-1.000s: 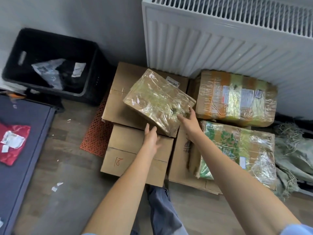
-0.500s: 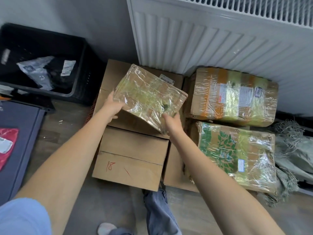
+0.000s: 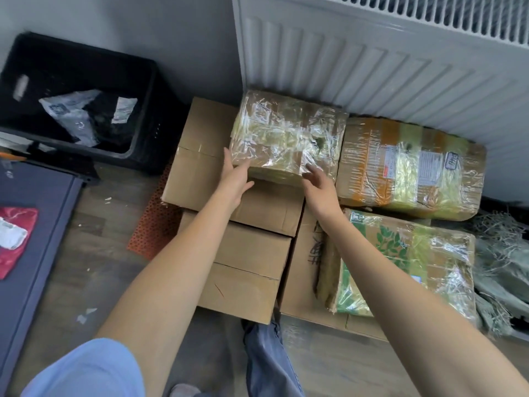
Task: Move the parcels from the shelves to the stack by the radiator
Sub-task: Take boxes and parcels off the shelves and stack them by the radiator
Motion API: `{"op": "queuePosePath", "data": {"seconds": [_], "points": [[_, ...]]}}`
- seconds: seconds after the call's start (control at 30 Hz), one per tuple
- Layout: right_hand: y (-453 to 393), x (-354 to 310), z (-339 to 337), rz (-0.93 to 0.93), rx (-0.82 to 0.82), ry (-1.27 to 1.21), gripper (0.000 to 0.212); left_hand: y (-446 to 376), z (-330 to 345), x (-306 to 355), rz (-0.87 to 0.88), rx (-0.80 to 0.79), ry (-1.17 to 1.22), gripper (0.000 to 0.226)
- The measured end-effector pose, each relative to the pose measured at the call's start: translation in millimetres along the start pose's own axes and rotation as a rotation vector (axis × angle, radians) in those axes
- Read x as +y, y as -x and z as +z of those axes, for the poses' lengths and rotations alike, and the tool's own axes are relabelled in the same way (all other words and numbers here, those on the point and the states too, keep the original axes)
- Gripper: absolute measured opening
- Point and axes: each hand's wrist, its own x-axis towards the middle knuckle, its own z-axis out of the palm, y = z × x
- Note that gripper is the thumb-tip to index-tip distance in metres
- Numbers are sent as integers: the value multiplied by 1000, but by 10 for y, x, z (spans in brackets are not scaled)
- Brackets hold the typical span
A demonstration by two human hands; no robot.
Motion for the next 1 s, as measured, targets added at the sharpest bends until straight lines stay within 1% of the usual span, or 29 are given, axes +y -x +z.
{"op": "queuePosePath", "data": {"seconds": [0.13,0.23,0.33,0.43,0.6,0.73,0.83,0.9,1.0], "points": [[241,146,171,11,-15,79,44,245,-345,-184,-40,-19,-136,63],[409,73,395,15,-33,138,41,432,-817,-318,-80,24,-158,58],[679,-105,778,-28,-112,191,38,692,-1400,-408,-102,110,-121,55],[1081,-306,1288,-95,-203,221,35,1055,-2062,-512,-80,181,-48,55],[2082,-599,2078,-193,-311,296,32,2066,-3081,-595,-61,286,48,54],[3135,-1148,2724,-289,-420,302,31,3161,-4129,-484,9,382,128,45],[3720,-1615,3132,-392,-513,342,29,3856,-4822,-293,90,495,178,42],[4015,-1936,3358,-463,-594,369,29,4238,-5200,-139,151,576,220,39],[4251,-2462,3676,-533,-632,348,33,4550,-5619,54,214,631,255,39]]}}
